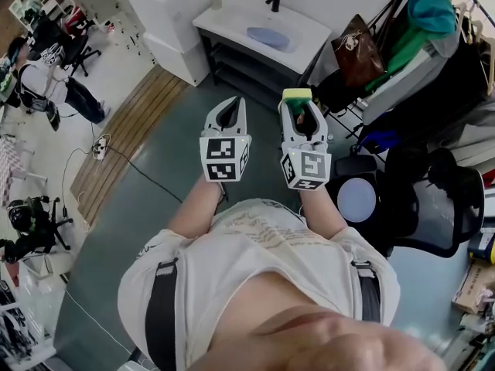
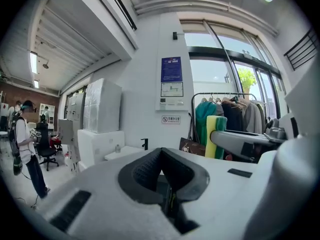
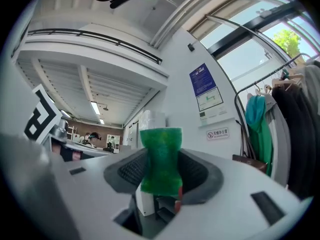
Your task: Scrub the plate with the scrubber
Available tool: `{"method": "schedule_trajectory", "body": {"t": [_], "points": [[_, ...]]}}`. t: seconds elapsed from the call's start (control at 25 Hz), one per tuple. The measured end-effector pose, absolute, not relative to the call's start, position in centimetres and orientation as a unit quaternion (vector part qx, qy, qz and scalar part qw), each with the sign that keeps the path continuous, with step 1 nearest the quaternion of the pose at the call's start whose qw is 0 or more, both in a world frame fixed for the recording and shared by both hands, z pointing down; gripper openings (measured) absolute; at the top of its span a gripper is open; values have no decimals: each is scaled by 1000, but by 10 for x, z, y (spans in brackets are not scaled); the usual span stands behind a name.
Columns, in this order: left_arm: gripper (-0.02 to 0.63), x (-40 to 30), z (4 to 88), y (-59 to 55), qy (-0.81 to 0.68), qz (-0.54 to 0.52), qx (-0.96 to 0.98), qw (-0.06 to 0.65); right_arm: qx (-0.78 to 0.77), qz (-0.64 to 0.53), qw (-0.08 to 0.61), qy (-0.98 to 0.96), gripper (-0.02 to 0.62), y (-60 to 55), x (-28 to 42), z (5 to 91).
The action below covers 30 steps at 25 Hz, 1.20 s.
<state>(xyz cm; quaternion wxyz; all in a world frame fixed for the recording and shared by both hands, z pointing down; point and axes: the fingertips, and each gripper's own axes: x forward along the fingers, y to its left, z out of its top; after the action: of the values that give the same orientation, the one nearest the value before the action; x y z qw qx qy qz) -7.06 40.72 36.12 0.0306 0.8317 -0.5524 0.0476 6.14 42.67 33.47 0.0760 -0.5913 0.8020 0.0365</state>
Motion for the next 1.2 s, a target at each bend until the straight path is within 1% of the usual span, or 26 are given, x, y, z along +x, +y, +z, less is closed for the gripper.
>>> {"method": "schedule_trajectory", "body": {"t": [0.6,0.92,1.2], "points": [[20,-117,369,386,-535,51,843,32,-604,32,64,794,198,404,14,343],[20,-131,375,376,-539,52,840,29,-600,35,68,796,198,391,3,348],[20,-138,375,341,-544,53,837,20,-596,33,77,799,199,353,-1,351]]}}
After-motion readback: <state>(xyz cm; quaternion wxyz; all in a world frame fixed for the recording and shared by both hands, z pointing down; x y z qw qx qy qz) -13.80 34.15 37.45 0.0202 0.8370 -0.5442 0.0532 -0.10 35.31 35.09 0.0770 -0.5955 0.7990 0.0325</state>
